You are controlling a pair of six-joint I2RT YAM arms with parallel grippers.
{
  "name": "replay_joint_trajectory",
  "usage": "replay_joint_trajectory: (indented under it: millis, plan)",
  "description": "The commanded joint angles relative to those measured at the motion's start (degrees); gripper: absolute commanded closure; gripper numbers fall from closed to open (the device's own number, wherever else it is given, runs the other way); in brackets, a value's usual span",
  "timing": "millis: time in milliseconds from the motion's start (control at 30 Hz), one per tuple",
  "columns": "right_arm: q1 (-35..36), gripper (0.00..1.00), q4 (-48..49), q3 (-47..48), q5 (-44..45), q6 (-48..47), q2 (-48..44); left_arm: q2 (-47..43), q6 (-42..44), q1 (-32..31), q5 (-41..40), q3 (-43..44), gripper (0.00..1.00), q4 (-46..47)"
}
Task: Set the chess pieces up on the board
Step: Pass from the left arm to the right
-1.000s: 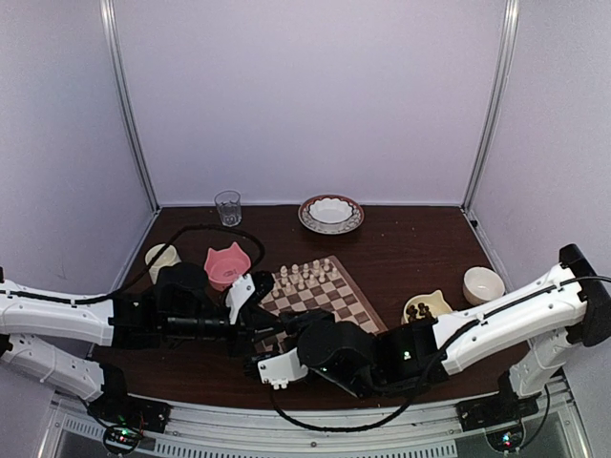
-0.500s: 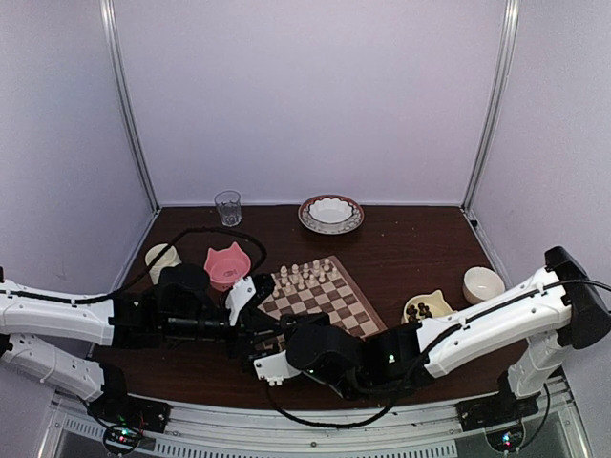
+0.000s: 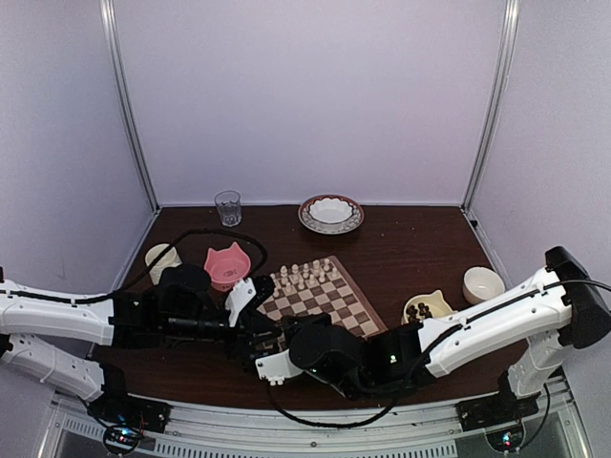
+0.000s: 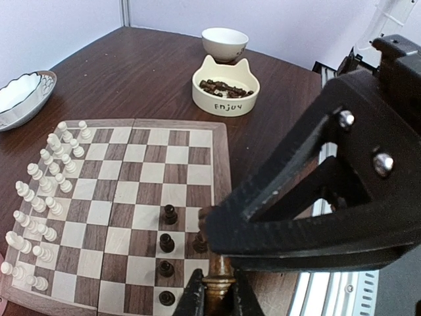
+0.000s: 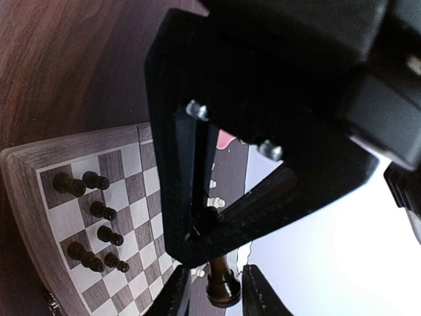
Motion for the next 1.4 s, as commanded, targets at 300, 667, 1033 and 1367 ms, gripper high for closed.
replay_joint_trajectory:
  millis: [300,667,1033,1367]
  plan:
    - [-1.7,0.63,-1.2,-1.4,-1.2,1.6,-0.9,-0.9,0.1,-0.1,2.4,1.4,1.0,3.1]
    - [-1.7,0.82,-0.7,-1.4,-1.4,1.9,-0.3,-1.2,0.1,-0.1,3.0,1.4,0.99,3.2]
    - [-5.8,0.88,1.8,-8.7,-11.0,11.7,-11.1,-5.1,-0.9,-0.1,2.2,-1.2,0.72,5.5]
    - [-13.0,0.89,5.9,-21.9,-21.6,32.1,-24.4,-10.5,-1.8,-0.1,-2.5,-4.7,0.54,7.9]
